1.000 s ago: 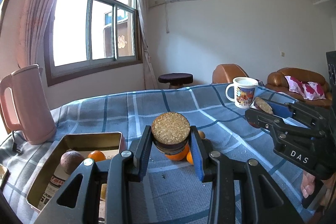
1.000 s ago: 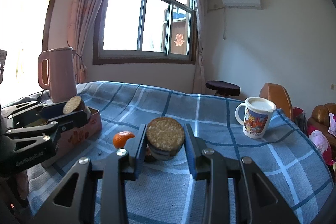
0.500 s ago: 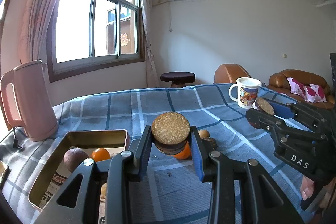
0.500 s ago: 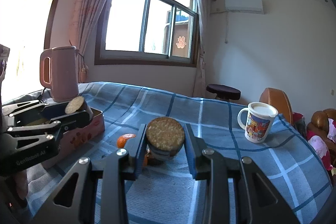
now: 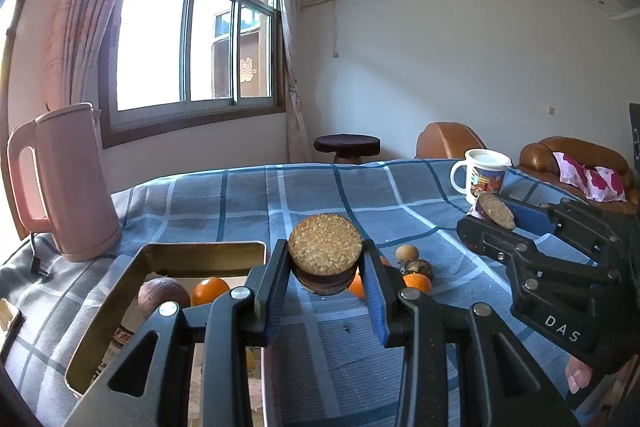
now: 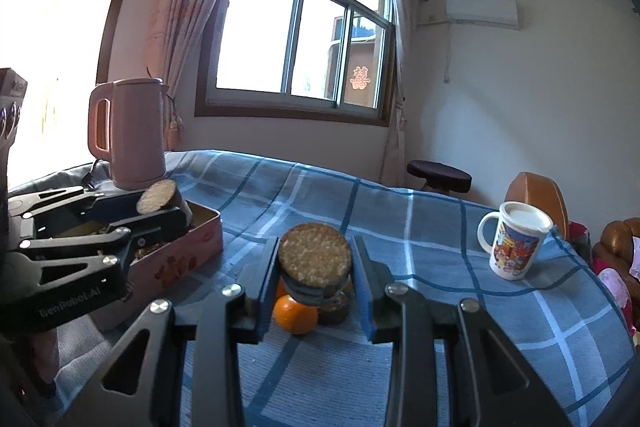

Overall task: Organize fruits
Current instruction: 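Lift and carry both cut fruit slices toward the tin with both tools, then lower both slices into the tin and open both tools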

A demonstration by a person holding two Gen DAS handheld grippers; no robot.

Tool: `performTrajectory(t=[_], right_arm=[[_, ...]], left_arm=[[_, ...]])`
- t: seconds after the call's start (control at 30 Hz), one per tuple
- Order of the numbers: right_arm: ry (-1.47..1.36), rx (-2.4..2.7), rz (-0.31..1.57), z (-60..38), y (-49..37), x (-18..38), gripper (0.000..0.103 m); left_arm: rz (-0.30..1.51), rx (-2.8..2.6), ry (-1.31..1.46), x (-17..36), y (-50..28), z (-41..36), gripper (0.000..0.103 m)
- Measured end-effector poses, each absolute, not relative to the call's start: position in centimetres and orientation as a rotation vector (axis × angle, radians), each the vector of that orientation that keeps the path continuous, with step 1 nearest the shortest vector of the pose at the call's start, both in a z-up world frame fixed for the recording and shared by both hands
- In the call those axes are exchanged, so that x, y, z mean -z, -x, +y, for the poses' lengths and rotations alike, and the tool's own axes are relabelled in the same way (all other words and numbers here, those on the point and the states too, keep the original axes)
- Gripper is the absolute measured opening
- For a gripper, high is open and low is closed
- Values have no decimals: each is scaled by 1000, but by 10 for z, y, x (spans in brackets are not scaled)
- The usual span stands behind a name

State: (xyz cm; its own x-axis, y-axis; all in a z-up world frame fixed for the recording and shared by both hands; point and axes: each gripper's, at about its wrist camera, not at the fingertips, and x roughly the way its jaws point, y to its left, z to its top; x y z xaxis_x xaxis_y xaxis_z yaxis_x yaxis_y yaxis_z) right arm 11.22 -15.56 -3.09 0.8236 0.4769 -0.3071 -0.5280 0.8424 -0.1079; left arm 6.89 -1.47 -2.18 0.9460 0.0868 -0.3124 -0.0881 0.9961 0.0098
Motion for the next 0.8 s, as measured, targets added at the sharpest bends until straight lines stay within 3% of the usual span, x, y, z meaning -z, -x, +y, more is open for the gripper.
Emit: performTrajectory(t=[0.8], right_arm=[[258,-640,267,-95,-110,20,37]], left_arm=[[337,-166,54,20,-59,33,37]])
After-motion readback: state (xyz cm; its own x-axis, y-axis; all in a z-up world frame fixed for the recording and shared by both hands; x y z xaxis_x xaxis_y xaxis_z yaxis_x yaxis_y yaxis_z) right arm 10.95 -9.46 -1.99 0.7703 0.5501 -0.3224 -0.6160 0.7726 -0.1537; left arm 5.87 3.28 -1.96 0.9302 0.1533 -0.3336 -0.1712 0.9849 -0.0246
